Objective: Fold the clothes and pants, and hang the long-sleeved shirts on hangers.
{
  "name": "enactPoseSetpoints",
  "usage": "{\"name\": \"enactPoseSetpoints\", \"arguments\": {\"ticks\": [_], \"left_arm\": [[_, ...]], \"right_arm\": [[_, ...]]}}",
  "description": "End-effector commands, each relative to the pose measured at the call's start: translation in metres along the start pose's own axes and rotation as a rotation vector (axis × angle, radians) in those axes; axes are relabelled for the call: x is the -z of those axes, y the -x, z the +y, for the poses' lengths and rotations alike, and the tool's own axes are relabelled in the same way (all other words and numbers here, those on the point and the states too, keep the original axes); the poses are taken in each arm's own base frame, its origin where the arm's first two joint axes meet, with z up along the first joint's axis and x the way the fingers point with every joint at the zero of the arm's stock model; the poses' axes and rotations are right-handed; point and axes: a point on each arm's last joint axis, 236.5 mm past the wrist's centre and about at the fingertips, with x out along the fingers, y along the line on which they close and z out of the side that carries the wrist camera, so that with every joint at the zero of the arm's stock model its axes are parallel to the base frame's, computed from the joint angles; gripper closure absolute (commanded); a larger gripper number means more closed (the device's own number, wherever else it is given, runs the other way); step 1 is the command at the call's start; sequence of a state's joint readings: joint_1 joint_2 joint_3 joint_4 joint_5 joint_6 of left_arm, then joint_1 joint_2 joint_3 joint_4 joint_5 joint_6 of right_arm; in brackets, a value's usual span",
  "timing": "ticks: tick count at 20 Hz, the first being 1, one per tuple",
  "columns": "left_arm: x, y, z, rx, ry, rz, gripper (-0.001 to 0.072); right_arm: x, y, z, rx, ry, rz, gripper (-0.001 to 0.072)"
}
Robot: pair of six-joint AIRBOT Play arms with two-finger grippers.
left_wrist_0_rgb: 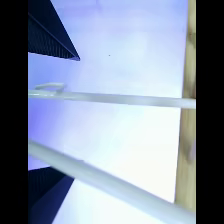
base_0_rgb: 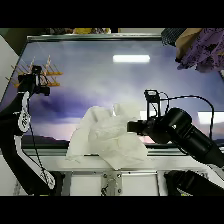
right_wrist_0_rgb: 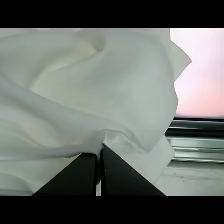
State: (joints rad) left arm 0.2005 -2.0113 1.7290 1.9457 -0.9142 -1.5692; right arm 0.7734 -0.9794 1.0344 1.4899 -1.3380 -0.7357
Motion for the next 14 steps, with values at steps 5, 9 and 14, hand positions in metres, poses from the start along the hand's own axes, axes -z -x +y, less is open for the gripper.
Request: {"name": "enactPoseSetpoints", "arguments": {"ticks": [5,9,14], "left_arm": [[0.002,-0.005,-0.001,0.002,0.014,0.006,0.0269],[0.002,0.000,0.002,0.000,0.017,0.008,0.0680],[-0.013,0.029,0.012,-0.013,0.030,-0.043,0.0681]], "right_arm": [[0.006,-0.007,0.004,-0.001,-0.002,0.035,0.0689],[0.007,-0.007,0.005,-0.003,-0.003,0.038,0.0690],[0.008,-0.007,0.006,-0.010,-0.005,0.045,0.0689]]}}
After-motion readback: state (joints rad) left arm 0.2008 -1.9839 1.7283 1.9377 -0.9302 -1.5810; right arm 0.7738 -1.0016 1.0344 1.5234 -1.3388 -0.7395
